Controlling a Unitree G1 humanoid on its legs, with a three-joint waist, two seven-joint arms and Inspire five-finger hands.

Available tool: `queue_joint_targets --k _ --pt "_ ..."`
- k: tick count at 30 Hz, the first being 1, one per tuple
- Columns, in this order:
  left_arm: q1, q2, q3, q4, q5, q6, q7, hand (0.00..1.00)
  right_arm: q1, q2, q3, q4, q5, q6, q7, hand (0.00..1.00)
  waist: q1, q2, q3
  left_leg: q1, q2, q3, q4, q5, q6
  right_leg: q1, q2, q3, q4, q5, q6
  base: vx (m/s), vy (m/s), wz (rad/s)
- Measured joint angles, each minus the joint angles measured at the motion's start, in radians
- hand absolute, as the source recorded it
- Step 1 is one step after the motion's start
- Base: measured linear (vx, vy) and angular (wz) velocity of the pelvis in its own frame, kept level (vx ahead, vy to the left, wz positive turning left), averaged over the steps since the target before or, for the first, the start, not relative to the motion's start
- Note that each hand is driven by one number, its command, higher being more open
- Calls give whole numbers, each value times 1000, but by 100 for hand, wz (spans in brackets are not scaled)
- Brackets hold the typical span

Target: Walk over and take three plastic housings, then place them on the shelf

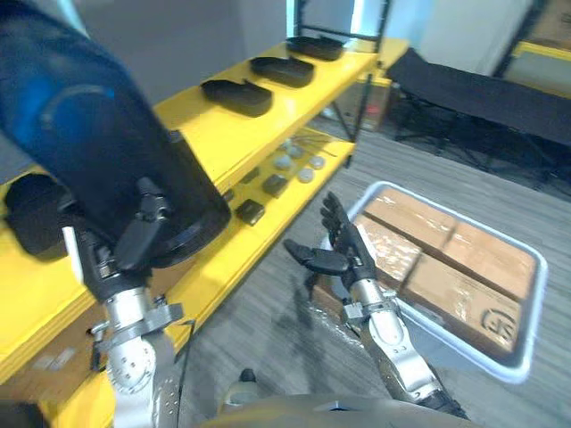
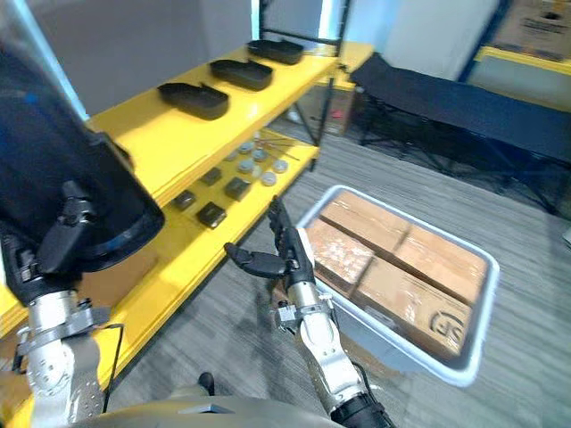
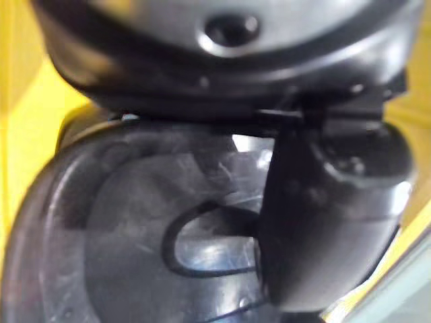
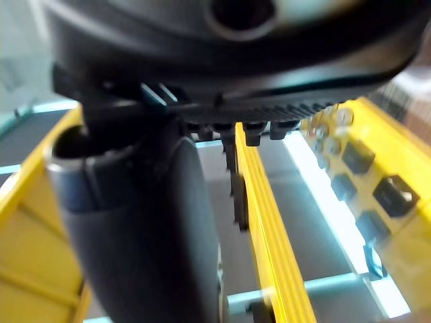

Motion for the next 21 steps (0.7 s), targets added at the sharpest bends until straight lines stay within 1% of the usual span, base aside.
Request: queue_joint_targets --k 1,4,6,7,9,10,11,12,13,14,15,17,19,20,21 --pt "28 -11 29 -4 -49 -13 -25 0 -24 -1 3 6 0 5 -3 100 23 2 1 -4 -2 -14 0 2 0 4 -2 -16 8 -7 2 15 22 36" --pt "63 -36 64 -11 -114 -22 -48 0 -58 3 -3 6 -19 10 -19 100 41 0 1 -12 -4 -22 1 13 1 0 -4 -22 16 -10 1 9 12 12" --pt "80 -40 65 -11 -116 -22 -52 0 -70 5 -6 6 -18 18 -18 100 39 -4 5 -17 -3 -22 19 4 4 0 -7 -20 26 -14 0 8 13 -2" --pt "80 -40 58 -11 -110 -22 -60 0 -71 6 -13 6 -17 20 -11 100 38 -6 10 -37 -1 -21 55 -7 7 1 -6 -23 26 -14 0 -5 24 8" --pt "76 -40 42 -11 -106 -21 -72 0 -70 5 -22 6 -17 22 12 100 28 -5 15 -72 2 -22 94 -16 14 5 -5 -40 28 -14 1 -7 21 26" --pt "71 -39 33 -11 -106 -21 -86 0 -68 5 -24 6 -18 23 23 100 6 -1 19 -102 -1 -21 109 -10 23 7 -5 -72 31 -16 2 -15 20 49" --pt "64 -38 27 -10 -105 -19 -97 0 -64 5 -29 5 -18 23 24 100 -4 0 23 -113 -1 -13 114 -7 36 10 -5 -90 33 -20 1 -62 50 86" --pt "33 -33 9 -9 -104 -19 -124 0 -51 5 -44 5 -19 24 31 100 -18 9 44 -134 12 32 129 -12 66 19 -8 -124 53 -36 2 -54 40 83" --pt "22 -31 0 -8 -104 -19 -133 0 -42 3 -52 5 -28 24 36 100 -22 15 49 -141 23 59 135 -8 70 20 -10 -139 66 -42 2 -62 55 88" --pt "5 -31 -14 -4 -104 -20 -144 0 -28 -5 -62 6 -39 24 44 100 -23 24 60 -141 23 63 136 3 66 21 -20 -155 90 -50 6 -33 67 49" --pt "-7 -30 -26 0 -103 -20 -148 0 -21 -21 -60 11 -49 24 57 100 -14 33 74 -139 17 61 135 11 63 19 -35 -155 120 -65 6 -59 118 40" --pt "-10 -27 -26 11 -102 -20 -150 0 -12 -29 -62 13 -70 23 83 100 -20 37 85 -139 2 45 122 15 77 10 -54 -138 168 -100 10 -67 98 33" --pt "-19 -20 -36 36 -106 -20 -176 0 16 -28 -75 13 -73 7 91 100 -45 30 90 -138 -24 -4 103 31 90 -26 -48 8 241 -184 7 -110 38 68" --pt "-23 -12 -54 50 -106 -20 -190 0 30 -26 -87 13 -73 -4 91 100 -51 28 91 -138 -37 -25 95 37 90 -38 -49 53 275 -215 0 -120 3 85" --pt "-24 9 -81 70 -106 -20 -219 0 40 -25 -102 13 -66 -9 94 100 -56 27 91 -138 -52 -39 80 50 93 -49 -57 82 318 -249 0 -109 -8 67"
